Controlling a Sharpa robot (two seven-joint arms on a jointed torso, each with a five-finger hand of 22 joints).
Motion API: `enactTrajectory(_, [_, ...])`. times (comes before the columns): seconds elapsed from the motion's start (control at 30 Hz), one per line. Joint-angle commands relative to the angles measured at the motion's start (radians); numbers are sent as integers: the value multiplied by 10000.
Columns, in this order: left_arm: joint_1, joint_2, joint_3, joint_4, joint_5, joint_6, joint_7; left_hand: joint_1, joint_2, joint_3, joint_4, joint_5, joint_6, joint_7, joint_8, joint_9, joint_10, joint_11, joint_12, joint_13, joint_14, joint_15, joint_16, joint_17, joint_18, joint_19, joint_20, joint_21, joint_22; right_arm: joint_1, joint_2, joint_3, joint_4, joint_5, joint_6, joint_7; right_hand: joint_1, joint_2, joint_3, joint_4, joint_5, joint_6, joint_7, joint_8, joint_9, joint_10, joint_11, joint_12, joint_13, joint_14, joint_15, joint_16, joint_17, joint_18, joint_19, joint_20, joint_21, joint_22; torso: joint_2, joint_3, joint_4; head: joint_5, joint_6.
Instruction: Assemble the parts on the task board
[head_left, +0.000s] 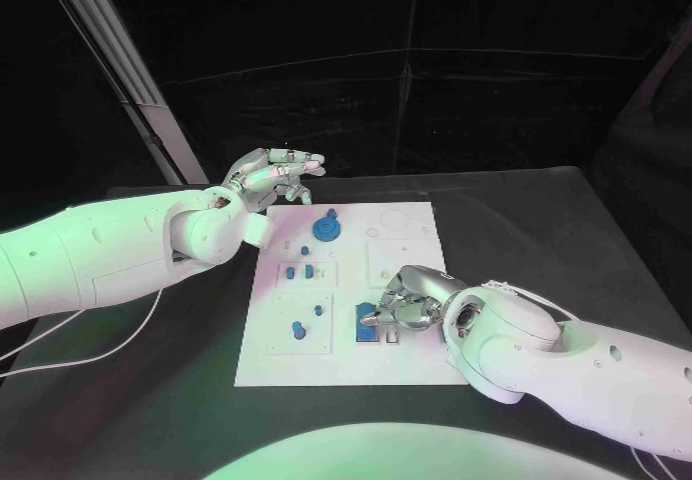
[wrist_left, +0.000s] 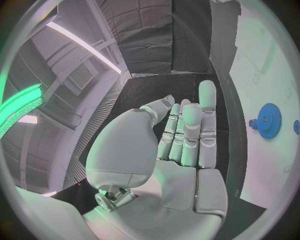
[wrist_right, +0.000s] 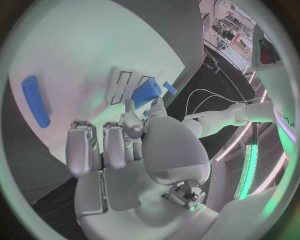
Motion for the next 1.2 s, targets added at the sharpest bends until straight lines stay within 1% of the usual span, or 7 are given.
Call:
enactTrajectory(0.03, [13,-8,7,5,-24,112,17,23,68,-42,3,-3,-94,-7,57,11,-59,-11,46,1,-88,6,-5,-15,145,65,32,-42,-10,2,-21,-1,71,-119,-418,224,-141,-23,-51,64,30,77,-7,3,21,20,-37,38,23,478,-36,13,29,-39,36,6,-5,552,8,3,-5,21,8])
enactTrajectory(0.17, [12,-15,7,3,-24,114,17,23,68,-42,3,-3,-94,-7,57,11,-59,-11,46,1,-88,6,-5,-15,145,65,32,-42,-10,1,-66,-2,162,-101,-592,561,-191,-80,-143,156,-185,122,-34,40,73,63,-58,109,93,499,-53,65,115,-56,82,-9,33,623,7,6,-8,33,13])
enactTrajectory(0.3, [12,-18,7,-2,-24,117,13,23,68,-42,3,-3,-94,-7,57,11,-59,-11,46,1,-88,6,-5,-15,145,65,32,-42,-10,0,-103,-3,214,-94,-567,699,-185,-95,-155,164,-216,139,-42,54,86,73,-63,125,108,502,-57,73,128,-60,94,-12,42,641,-2,2,-3,21,6])
enactTrajectory(0.67, [10,-7,6,-15,-24,127,6,27,72,-49,-3,-2,-103,-6,59,9,-68,-11,55,0,-90,6,-4,-26,145,68,32,-46,-14,0,-52,-2,163,-213,110,462,-6,-67,-127,118,-207,265,-97,196,190,92,-108,128,130,506,-90,83,153,-65,108,-39,54,665,3,-5,13,-4,19])
enactTrajectory(0.87, [10,-5,5,-15,-24,136,-1,27,72,-49,-3,-2,-103,-6,59,9,-68,-11,55,0,-90,6,-4,-26,145,68,32,-46,-14,1,-1,-1,109,-456,635,234,269,-29,-80,-42,-202,417,-176,452,366,103,-173,90,128,507,-142,85,173,-67,114,-86,56,677,12,-12,12,-11,11])
enactTrajectory(1.13, [10,-11,4,-17,-24,137,-7,27,72,-49,-3,-2,-103,-6,59,9,-68,-11,55,0,-90,6,-4,-26,145,68,32,-46,-14,1,-27,-1,57,-877,812,82,599,126,49,-288,-208,393,-231,707,561,128,-225,71,141,508,-190,84,195,-71,124,-136,61,697,10,-3,7,4,-11])
enactTrajectory(1.2, [10,-15,4,-15,-24,136,-7,27,72,-49,-3,-2,-103,-6,59,9,-68,-11,55,0,-90,6,-4,-26,145,68,32,-46,-14,1,-41,-1,55,-958,815,65,677,193,106,-350,-330,362,-239,761,606,134,-234,62,142,509,-199,84,201,-71,124,-146,60,697,9,0,4,7,-17])
